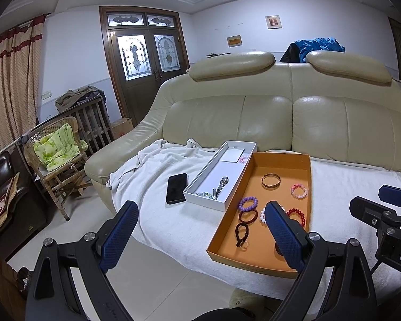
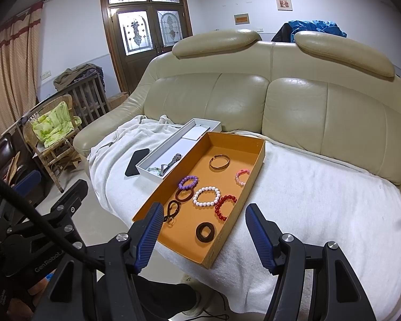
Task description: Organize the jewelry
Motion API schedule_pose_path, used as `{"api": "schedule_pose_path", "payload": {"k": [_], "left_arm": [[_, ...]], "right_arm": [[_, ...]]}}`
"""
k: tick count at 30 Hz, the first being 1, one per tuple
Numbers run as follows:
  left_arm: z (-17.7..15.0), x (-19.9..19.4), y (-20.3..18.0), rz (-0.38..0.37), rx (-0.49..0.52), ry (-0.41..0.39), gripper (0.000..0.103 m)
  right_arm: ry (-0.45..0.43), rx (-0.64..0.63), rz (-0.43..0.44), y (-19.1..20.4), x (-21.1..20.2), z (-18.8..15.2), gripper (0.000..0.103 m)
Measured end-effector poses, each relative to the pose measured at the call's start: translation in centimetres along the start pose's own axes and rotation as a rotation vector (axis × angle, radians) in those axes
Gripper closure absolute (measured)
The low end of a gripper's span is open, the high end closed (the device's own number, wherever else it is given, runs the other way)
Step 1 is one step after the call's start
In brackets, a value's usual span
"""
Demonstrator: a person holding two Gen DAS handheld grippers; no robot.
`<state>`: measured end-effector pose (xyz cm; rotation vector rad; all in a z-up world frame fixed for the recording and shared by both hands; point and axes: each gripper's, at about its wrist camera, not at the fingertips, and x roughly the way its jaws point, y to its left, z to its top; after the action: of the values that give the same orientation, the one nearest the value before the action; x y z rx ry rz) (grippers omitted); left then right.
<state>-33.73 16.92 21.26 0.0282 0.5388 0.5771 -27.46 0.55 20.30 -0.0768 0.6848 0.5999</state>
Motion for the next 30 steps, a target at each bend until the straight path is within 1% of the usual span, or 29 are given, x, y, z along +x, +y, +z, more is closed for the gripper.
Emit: {"api": "schedule_pose_path", "payload": {"k": [16,30], "left_arm": [[-0.1,0.7,0.2,0.013,-0.013,0.009,0.008],[0.0,2.5,1.0,0.034,-0.034,0.034,0.008]], "right_arm": [[0.006,-0.01,-0.004,0.5,0.5,0.3,0.036],[0.037,-0.025,-0.007,0.7,3.2,1.1,0.036]]}}
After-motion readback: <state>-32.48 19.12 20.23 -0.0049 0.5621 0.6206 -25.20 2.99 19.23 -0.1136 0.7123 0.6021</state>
